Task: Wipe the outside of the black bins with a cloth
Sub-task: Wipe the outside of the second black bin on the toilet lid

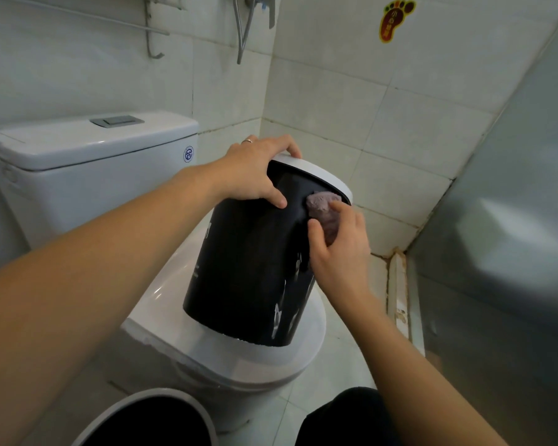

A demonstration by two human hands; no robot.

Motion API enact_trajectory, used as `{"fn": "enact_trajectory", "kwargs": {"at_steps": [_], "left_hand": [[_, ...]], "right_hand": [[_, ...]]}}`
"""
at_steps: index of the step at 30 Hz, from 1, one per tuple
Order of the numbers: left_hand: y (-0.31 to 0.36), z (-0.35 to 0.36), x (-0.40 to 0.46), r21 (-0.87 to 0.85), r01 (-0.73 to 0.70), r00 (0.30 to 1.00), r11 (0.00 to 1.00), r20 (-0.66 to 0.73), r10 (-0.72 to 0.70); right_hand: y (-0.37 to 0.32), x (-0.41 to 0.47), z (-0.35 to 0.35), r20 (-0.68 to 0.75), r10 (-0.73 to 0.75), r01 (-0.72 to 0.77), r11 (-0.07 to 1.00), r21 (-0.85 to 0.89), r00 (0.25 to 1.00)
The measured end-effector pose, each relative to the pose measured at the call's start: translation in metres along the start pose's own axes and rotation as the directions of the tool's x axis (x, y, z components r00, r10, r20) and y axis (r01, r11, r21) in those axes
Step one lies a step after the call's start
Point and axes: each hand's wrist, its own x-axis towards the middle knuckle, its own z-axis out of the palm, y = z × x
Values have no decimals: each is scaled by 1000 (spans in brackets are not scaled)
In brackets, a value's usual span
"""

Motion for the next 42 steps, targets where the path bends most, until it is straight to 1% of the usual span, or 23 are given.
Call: {"fn": "enact_trajectory", "kwargs": {"at_steps": [4,7,11,13,15,18,20,23,24,25,27,28,30,32,35,37,39,42], "left_hand": [[-7,-4,0,7,68,997,998,22,-68],[-5,-5,-2,2,69,997,998,28,-69],[-4,-3,-2,1,50,999,999,16,-50],[-3,-3,-2,8,43,999,999,15,-44],[-4,-4,-3,14,38,999,999,15,-38],[-6,-6,-4,3,43,999,999,13,-43],[-3,-6,-6,-4,16,1000,1000,2,-16],[2,-5,-9,-4,-28,1000,1000,-12,28],[3,-4,-9,-4,-28,1000,1000,-11,28],[2,-5,-8,-4,-26,1000,1000,-7,26],[2,-5,-8,-6,-16,1000,1000,3,16],[1,-5,-8,-9,-14,1000,1000,4,14],[1,-5,-9,-12,-19,1000,1000,-2,19],[1,-5,-9,-5,-25,1000,1000,-12,25],[1,-5,-9,-6,-23,1000,1000,-11,23],[1,-6,-9,-11,-18,1000,1000,-7,17],[1,-6,-10,-10,-16,1000,1000,-4,16],[2,-6,-10,-16,-9,1000,1000,1,9]], "right_hand": [[-2,-5,-7,73,-21,11,992,123,997],[-6,-3,-13,112,-25,1,978,209,993],[-8,-1,-15,84,-14,-3,981,192,996],[-8,-3,-18,94,-61,46,988,147,994],[-6,-5,-22,151,-85,61,986,157,985],[-4,-6,-26,242,-83,38,982,185,967],[-4,-5,-26,234,-86,36,977,211,968],[-6,-6,-19,188,-40,-4,973,230,981],[-7,-7,-17,164,-38,4,980,201,986],[-7,-8,-15,132,-67,48,989,140,989],[-7,-9,-16,55,-207,208,978,-21,977],[-6,-8,-17,34,-295,297,951,-88,955],[-4,-5,-20,60,-452,455,872,-179,890],[-2,-3,-24,140,-528,546,821,-166,837],[-1,0,-31,294,-513,557,826,-88,806],[1,2,-35,366,-507,579,807,-116,780],[2,3,-37,369,-520,608,773,-179,770],[3,2,-36,271,-528,593,744,-308,805]]}}
